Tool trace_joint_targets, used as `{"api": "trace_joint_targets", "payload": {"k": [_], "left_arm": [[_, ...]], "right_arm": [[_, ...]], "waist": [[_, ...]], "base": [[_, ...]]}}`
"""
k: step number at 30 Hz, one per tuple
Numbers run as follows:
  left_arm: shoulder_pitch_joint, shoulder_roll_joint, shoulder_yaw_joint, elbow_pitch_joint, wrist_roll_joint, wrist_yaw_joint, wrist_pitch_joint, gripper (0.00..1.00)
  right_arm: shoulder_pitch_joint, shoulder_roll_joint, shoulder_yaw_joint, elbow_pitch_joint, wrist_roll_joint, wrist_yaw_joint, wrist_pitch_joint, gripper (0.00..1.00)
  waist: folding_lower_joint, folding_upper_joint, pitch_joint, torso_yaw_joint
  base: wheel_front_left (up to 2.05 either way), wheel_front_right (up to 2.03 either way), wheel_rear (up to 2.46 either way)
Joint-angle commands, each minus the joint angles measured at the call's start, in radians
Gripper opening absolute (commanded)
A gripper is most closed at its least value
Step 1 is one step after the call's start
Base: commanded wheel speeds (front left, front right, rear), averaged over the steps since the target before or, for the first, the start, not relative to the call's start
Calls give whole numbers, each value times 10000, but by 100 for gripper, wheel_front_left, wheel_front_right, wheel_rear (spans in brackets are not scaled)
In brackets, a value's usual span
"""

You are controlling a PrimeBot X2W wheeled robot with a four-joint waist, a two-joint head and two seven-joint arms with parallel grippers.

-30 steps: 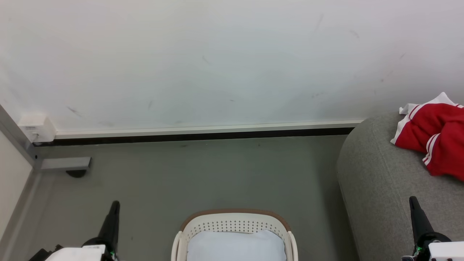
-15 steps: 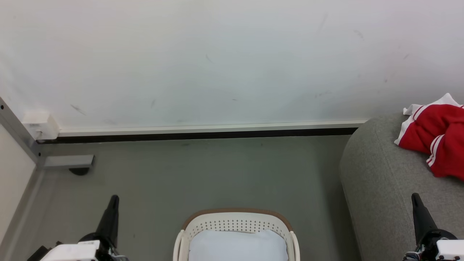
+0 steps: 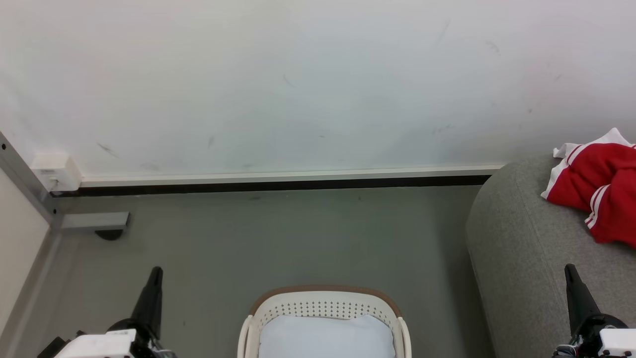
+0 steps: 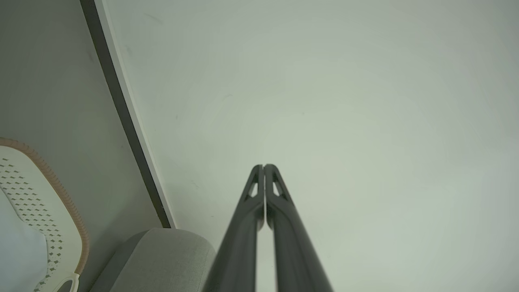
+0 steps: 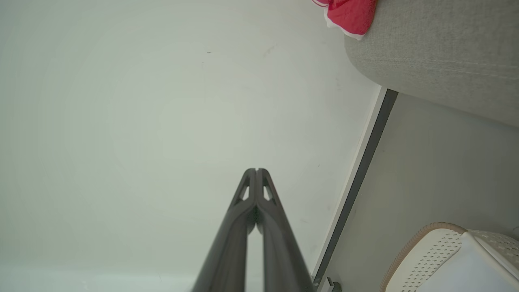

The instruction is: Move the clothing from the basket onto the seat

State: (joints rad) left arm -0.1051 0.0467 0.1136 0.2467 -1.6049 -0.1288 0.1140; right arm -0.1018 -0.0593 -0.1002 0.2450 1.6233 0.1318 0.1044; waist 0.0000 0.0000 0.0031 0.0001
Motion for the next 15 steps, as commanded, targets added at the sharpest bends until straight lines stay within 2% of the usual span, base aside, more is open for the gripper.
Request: {"api": "trace_joint_targets", "payload": {"k": [1,15], "left_arm": [[-90,66,24,-27,-144,-48,42,0],[-89,66,23,-26,-144,-48,41,0]], "right_arm": [[-108,-17,-31,-33,6,-21,17,0],[-112,5,-56,-31,-20,-21,48,0]], "waist": [[0,0,0,-1],[0,0,0,-1]], "base": [[0,0,0],[0,0,0]]}}
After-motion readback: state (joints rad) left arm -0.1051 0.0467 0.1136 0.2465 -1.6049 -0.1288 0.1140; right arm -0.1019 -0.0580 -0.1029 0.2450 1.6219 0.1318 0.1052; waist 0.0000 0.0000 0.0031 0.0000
